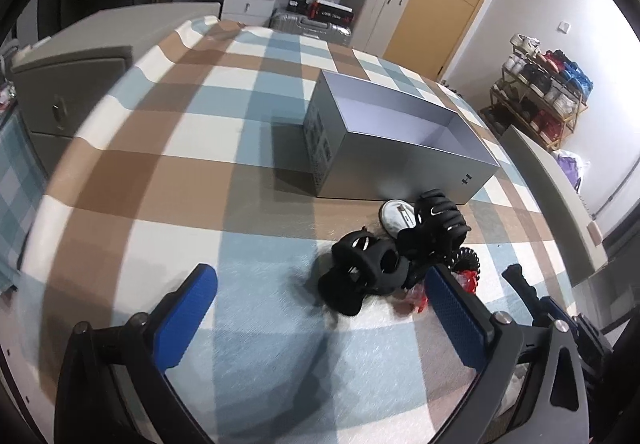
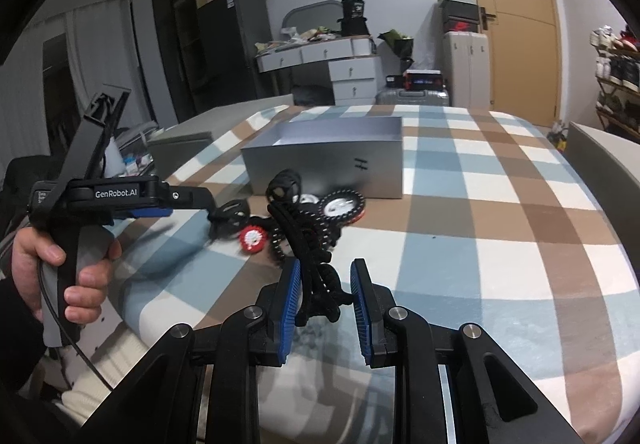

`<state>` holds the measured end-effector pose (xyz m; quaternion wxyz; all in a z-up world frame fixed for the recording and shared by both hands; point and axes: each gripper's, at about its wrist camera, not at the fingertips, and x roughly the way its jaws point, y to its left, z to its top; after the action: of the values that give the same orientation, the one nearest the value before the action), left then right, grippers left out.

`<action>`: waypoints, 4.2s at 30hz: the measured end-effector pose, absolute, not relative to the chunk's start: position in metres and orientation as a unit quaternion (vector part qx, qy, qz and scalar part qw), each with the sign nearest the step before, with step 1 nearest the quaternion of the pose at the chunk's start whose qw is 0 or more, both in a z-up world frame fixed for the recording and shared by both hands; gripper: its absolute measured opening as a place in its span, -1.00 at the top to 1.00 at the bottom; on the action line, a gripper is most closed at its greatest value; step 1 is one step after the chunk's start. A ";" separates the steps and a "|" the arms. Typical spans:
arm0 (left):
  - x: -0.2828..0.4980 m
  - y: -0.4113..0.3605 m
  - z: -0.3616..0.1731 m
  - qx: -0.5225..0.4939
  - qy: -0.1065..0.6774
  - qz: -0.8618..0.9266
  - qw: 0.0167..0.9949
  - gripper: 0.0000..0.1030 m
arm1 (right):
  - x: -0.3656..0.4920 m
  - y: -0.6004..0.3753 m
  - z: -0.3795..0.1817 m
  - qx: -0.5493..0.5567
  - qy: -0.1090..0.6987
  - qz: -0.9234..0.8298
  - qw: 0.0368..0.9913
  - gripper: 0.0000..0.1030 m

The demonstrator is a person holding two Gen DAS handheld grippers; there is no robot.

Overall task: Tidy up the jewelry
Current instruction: 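Reach the right gripper down to the black hair claw clip and close, then carry the black claw clip with the right gripper into the grey box and release, then withdraw the right gripper from the box toward the jewelry pile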

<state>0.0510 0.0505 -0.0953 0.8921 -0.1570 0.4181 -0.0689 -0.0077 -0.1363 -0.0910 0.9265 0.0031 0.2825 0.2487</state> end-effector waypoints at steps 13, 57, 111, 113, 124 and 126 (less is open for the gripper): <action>0.055 0.054 -0.102 -0.200 0.437 -0.117 0.869 0.06 | -0.006 -0.145 -0.088 0.010 0.282 0.239 0.929 0.52; 0.090 0.041 -0.024 -0.097 0.340 -0.123 0.927 0.56 | 0.062 -0.123 -0.018 0.026 0.228 0.318 0.920 0.52; 0.155 0.043 -0.031 -0.133 0.352 -0.128 0.917 -0.15 | 0.173 -0.123 -0.021 0.082 0.266 0.332 0.901 -0.56; 0.150 0.047 -0.030 -0.140 0.345 -0.114 0.921 -0.32 | 0.167 -0.128 -0.016 0.094 0.256 0.327 0.905 -0.58; 0.129 0.042 -0.023 -0.104 0.326 -0.068 0.937 -0.59 | 0.131 -0.130 -0.007 0.093 0.239 0.311 0.915 -0.86; 0.123 0.042 -0.021 -0.098 0.321 -0.065 0.940 -0.59 | 0.123 -0.130 -0.006 0.091 0.233 0.307 0.918 -0.89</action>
<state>0.1232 0.0422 -0.0210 0.9397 -0.0981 0.3211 -0.0649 0.1234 -0.1305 -0.0057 0.9182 0.0911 0.2330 0.3071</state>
